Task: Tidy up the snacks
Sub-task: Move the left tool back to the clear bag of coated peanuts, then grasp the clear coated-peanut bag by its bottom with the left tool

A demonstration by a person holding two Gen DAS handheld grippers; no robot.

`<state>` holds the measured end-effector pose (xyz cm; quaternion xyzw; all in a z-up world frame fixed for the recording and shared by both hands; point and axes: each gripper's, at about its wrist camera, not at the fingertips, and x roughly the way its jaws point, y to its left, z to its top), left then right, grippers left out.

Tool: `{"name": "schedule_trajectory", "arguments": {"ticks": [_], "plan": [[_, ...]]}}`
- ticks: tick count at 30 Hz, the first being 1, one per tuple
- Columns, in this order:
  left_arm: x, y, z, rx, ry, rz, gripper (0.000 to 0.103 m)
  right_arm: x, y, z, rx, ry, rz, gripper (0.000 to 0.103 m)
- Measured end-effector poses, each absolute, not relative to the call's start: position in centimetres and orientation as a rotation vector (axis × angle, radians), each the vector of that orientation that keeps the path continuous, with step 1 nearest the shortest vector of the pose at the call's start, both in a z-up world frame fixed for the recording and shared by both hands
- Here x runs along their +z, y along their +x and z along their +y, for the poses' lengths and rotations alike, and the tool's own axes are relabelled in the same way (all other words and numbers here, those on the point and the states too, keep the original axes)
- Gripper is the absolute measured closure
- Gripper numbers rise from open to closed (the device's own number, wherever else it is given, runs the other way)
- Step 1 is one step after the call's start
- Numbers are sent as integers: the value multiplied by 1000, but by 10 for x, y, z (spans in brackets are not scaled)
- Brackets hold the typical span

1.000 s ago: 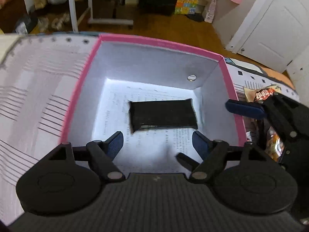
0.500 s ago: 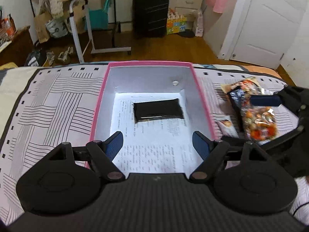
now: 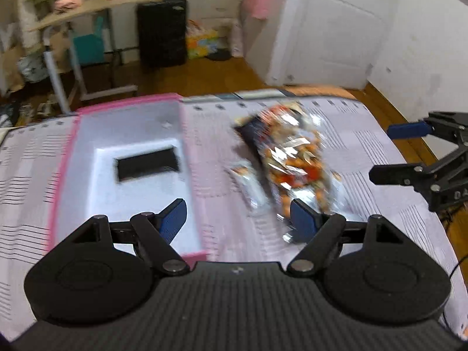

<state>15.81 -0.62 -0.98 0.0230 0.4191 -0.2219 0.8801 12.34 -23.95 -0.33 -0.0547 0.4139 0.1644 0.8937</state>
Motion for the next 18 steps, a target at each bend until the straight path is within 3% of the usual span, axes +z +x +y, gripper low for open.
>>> {"name": "schedule_trajectory", "arguments": {"ticks": [6,10,18], "plan": [[-45,154,-55,-538,40,912,28,-49,127,-271,336,6,919,21],[-70,165,-75,-518,16,876,28,-79,132,-260,393,9,913,21],[-128,213,-87,-517,-115,981,28,-136,148,-212,355,-139,876,15]]}}
